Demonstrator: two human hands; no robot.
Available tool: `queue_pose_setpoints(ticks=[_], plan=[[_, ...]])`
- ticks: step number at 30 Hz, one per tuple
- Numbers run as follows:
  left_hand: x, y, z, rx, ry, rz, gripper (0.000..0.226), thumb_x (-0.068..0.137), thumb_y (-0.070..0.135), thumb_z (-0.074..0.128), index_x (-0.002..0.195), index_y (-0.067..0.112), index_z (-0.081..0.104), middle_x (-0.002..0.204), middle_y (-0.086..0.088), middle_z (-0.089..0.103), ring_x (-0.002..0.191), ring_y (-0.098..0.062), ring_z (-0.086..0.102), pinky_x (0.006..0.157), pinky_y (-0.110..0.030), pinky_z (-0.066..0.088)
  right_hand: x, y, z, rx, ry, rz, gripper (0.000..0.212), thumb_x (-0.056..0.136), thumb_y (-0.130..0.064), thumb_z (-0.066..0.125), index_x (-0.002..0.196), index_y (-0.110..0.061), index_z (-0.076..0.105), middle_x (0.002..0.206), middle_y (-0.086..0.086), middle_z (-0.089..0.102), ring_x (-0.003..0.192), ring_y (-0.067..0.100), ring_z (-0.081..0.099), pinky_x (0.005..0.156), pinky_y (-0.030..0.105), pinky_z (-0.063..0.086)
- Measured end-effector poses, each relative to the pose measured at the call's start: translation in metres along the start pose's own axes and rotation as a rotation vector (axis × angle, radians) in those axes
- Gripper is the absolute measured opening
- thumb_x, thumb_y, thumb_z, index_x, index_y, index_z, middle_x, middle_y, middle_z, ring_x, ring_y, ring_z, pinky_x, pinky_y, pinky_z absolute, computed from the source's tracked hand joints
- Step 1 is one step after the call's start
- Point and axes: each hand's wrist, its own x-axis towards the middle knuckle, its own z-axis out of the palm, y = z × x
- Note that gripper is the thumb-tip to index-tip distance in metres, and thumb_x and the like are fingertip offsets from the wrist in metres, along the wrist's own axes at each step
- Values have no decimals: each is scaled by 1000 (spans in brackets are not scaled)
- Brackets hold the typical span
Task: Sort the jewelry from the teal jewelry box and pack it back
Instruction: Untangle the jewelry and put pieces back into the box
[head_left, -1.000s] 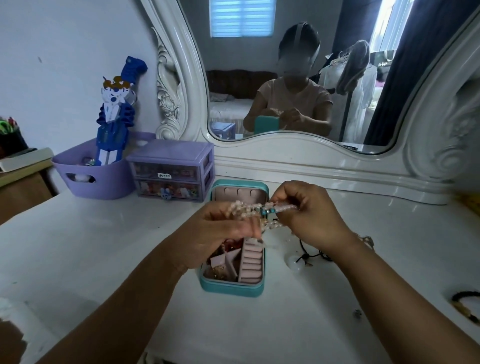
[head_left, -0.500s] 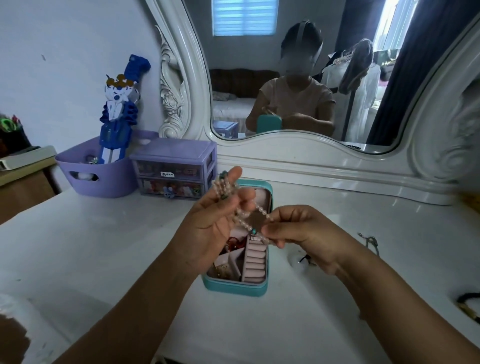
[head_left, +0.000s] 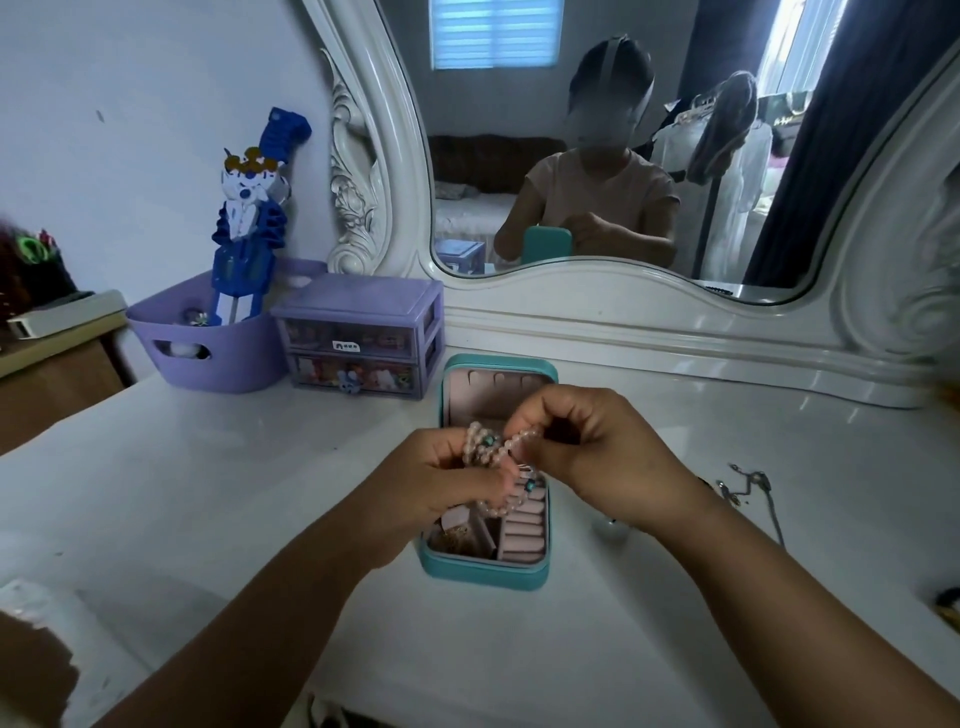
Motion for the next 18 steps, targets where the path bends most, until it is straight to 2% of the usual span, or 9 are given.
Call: queue_pose_setpoints(ticks=[2, 4, 7, 9, 13, 16, 18], plan=[[1, 0, -6, 6, -52, -26, 10, 75, 6, 68, 75, 16, 71, 76, -7, 73, 75, -21, 70, 70, -30, 54, 1, 2, 1, 36, -28, 42, 13, 76, 2, 67, 80, -11, 67, 78, 7, 69, 72, 21, 64, 74, 41, 54], [0, 4, -10, -12, -170, -15, 8, 69, 12, 67, 67, 20, 70, 68, -1, 70, 70, -12, 67, 68, -23, 52, 0, 3, 3, 166, -122, 97, 25, 71, 4, 67, 93, -8, 64, 87, 10, 67, 77, 19, 62, 75, 41, 54], [1, 7, -12, -18, -247, -17, 6, 68, 14, 67, 73, 16, 70, 71, -1, 69, 73, -13, 66, 71, -22, 51, 0, 3, 5, 386, -307, 178, 54, 66, 7, 64, 117, -9, 54, 102, 6, 65, 91, 19, 62, 80, 34, 55], [3, 7, -13, 37, -230, -17, 9, 74, 8, 66, 81, 8, 70, 76, -5, 70, 76, -17, 66, 73, -24, 52, 2, 3, 6, 355, -274, 177, 57, 68, 12, 65, 119, -12, 53, 100, 5, 64, 91, 17, 62, 81, 31, 54], [6, 9, -10, 56, -148, 11, 10, 77, -4, 63, 81, 3, 69, 74, -7, 71, 73, -17, 68, 69, -23, 54, 3, 2, 11, 231, -142, 178, 32, 75, 17, 59, 100, -4, 63, 85, 14, 66, 76, 22, 64, 70, 28, 55], [6, 7, -7, 76, 42, 52, 13, 75, -2, 67, 79, 10, 70, 73, -7, 73, 69, -22, 70, 63, -29, 56, 2, 6, 13, 17, -50, 199, 11, 76, 2, 62, 75, -9, 66, 75, 16, 68, 70, 27, 66, 66, 41, 53], [7, 3, -6, 154, 200, 93, 10, 75, 5, 69, 75, 15, 69, 70, -4, 73, 65, -19, 70, 60, -30, 56, 3, 10, 14, -36, 33, 215, 11, 76, -6, 63, 66, -9, 64, 71, 19, 65, 65, 25, 61, 64, 46, 51]])
